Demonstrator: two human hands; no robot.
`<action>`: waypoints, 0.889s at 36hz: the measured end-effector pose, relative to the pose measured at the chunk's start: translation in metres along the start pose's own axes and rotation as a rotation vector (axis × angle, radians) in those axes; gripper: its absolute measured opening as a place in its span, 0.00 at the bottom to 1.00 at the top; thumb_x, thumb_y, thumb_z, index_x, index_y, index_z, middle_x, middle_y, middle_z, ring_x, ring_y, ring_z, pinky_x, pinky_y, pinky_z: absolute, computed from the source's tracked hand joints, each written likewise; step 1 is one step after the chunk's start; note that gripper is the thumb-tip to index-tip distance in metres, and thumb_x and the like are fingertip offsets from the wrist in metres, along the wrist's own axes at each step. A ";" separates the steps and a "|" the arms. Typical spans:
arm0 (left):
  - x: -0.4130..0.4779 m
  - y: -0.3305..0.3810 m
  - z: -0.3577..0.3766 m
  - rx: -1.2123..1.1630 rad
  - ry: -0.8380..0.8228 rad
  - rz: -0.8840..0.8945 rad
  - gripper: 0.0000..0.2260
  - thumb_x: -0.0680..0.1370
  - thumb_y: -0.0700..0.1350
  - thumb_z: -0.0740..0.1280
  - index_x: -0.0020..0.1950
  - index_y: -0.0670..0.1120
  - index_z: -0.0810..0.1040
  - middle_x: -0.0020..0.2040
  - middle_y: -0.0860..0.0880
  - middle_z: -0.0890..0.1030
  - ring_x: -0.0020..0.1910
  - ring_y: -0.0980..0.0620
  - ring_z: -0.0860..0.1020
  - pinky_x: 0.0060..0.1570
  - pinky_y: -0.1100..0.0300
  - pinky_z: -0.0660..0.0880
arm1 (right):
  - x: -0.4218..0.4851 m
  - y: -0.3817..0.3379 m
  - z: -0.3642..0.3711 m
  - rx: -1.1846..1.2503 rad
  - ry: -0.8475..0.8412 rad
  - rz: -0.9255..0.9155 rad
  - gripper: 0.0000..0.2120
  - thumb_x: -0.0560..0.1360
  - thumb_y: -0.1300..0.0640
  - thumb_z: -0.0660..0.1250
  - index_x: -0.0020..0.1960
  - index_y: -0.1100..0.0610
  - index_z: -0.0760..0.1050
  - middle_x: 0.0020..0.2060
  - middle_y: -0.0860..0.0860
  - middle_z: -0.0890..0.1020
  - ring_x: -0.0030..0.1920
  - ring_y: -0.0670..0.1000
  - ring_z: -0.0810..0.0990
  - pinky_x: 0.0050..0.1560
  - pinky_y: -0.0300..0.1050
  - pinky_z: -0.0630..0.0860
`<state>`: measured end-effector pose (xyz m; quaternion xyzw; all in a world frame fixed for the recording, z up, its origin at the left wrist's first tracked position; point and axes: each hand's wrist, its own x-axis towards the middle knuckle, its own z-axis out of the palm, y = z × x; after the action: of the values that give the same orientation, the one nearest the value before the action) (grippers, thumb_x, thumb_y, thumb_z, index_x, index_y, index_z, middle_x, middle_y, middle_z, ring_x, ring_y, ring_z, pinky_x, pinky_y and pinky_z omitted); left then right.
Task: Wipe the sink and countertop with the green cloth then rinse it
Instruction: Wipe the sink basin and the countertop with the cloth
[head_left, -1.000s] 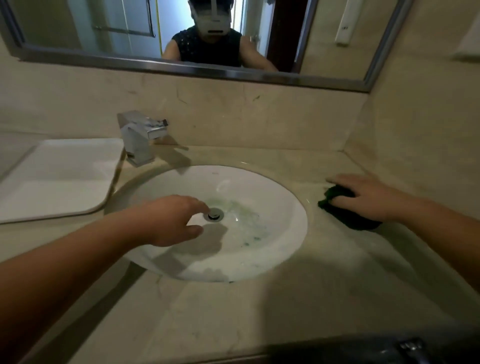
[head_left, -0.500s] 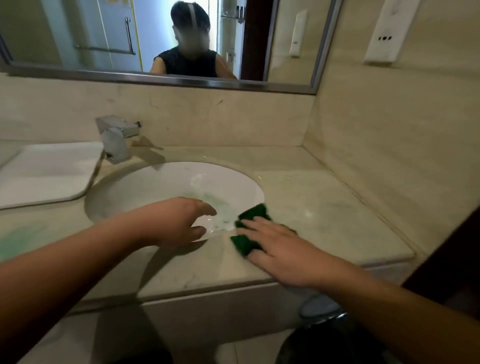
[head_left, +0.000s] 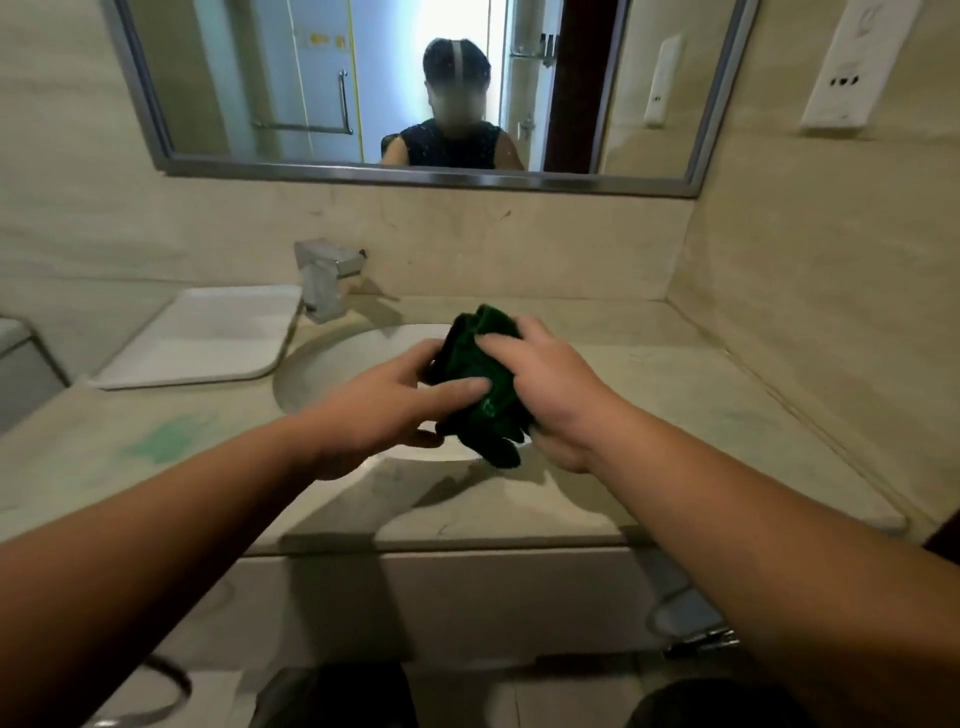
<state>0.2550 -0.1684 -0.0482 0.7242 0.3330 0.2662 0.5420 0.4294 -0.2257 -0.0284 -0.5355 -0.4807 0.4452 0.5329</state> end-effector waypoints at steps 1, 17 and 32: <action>-0.003 0.003 -0.003 -0.071 0.027 0.005 0.28 0.76 0.53 0.78 0.73 0.56 0.74 0.65 0.48 0.82 0.59 0.46 0.86 0.61 0.41 0.82 | 0.001 -0.006 0.005 0.099 -0.029 0.027 0.09 0.82 0.53 0.66 0.62 0.50 0.76 0.57 0.60 0.84 0.58 0.64 0.85 0.58 0.71 0.80; -0.107 -0.023 -0.056 0.896 0.147 0.348 0.21 0.75 0.41 0.71 0.65 0.58 0.80 0.64 0.58 0.75 0.61 0.61 0.78 0.62 0.67 0.75 | -0.006 0.030 -0.058 -1.362 -0.364 -0.084 0.26 0.83 0.37 0.57 0.76 0.48 0.72 0.73 0.47 0.75 0.71 0.50 0.73 0.72 0.46 0.67; -0.044 -0.057 0.006 1.261 -0.303 0.186 0.26 0.85 0.68 0.44 0.83 0.69 0.46 0.83 0.55 0.56 0.81 0.47 0.53 0.82 0.45 0.52 | -0.009 0.083 -0.086 -1.452 -0.372 -0.072 0.40 0.74 0.26 0.36 0.83 0.38 0.47 0.84 0.41 0.51 0.83 0.43 0.45 0.78 0.42 0.40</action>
<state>0.2207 -0.1947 -0.1053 0.9584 0.2812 -0.0396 0.0293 0.5162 -0.2445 -0.1085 -0.6521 -0.7531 0.0815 -0.0302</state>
